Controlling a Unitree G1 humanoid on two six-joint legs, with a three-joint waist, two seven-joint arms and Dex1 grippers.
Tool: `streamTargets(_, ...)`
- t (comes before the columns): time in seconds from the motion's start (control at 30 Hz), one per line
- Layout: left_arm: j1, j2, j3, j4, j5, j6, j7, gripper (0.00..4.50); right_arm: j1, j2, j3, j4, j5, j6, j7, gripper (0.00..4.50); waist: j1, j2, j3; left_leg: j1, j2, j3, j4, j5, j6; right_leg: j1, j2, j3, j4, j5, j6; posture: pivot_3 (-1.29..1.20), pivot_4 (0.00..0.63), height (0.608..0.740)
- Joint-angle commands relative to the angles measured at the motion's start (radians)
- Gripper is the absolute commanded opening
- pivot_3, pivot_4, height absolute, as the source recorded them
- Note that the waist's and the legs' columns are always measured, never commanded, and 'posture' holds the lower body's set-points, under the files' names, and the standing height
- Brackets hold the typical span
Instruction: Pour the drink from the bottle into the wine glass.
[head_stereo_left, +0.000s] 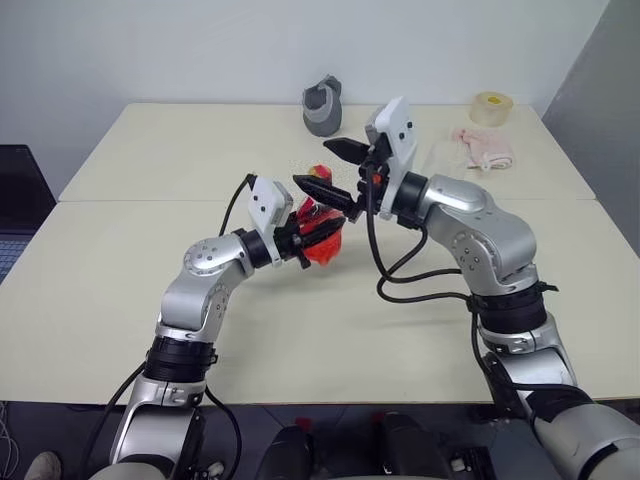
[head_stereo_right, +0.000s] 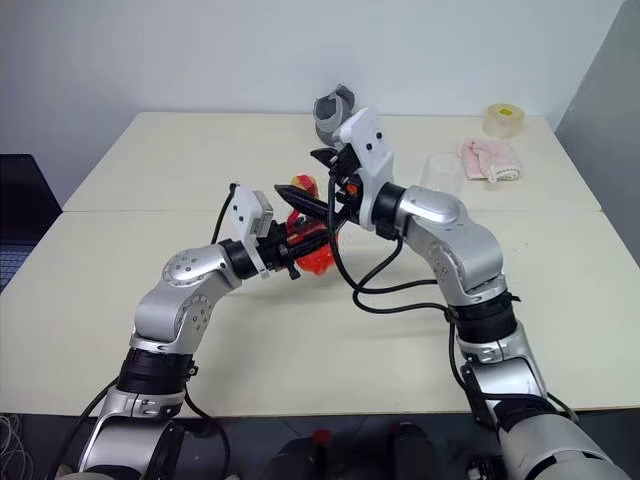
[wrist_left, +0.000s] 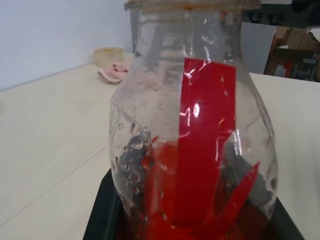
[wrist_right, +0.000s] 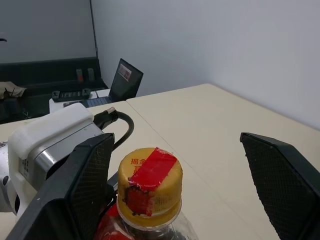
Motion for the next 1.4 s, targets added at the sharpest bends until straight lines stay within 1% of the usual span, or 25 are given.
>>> streamTargets(0.03,-0.010,0.006,0.012,-0.058,-0.014,-0.012,-0.007,1.42,-0.020,-0.021,-0.038,-0.036,0.012,-0.008,0.011,4.29,0.000,0.000,0.000,0.000,0.000,0.000,0.000,0.000,0.000,0.000,0.000,0.000,0.000,0.000,0.000,0.00,0.150,0.740)
streamTargets(0.3,-0.029,0.008,0.013,-0.031,-0.008,-0.024,-0.019,1.42,0.022,-0.075,-0.073,-0.112,0.064,0.045,0.030,4.29,0.001,0.000,0.000,0.000,0.000,0.000,0.000,0.000,0.000,0.000,0.000,0.000,0.000,0.000,0.000,0.00,0.150,0.740)
streamTargets(0.57,-0.040,0.003,0.013,-0.019,-0.004,-0.031,-0.024,1.42,0.042,-0.115,-0.083,-0.136,0.082,0.056,0.044,4.29,0.001,0.000,0.000,0.000,0.000,0.000,0.000,-0.001,0.001,0.000,0.000,0.000,0.000,0.000,0.000,0.00,0.150,0.740)
streamTargets(0.93,-0.047,-0.001,0.011,-0.015,-0.002,-0.034,-0.024,1.42,0.043,-0.101,-0.066,-0.152,0.101,0.050,0.061,4.29,0.001,0.000,0.000,0.000,0.000,0.000,0.000,0.000,0.001,0.000,0.000,0.000,0.000,0.000,0.000,0.00,0.150,0.740)
streamTargets(1.17,-0.047,-0.005,0.009,-0.013,-0.001,-0.035,-0.022,1.42,0.023,-0.067,-0.036,-0.092,0.049,0.006,0.047,4.29,0.001,0.000,0.000,0.000,0.000,0.000,0.000,0.000,0.001,0.000,0.000,0.000,0.000,0.000,0.000,0.00,0.150,0.740)
streamTargets(1.4,-0.046,-0.005,0.012,-0.013,-0.001,-0.037,-0.022,1.42,0.004,-0.069,-0.041,-0.034,0.011,-0.027,0.040,4.29,0.001,0.000,0.000,0.000,0.000,0.000,0.000,0.000,0.000,0.000,0.000,0.000,0.000,0.000,0.000,0.00,0.150,0.740)
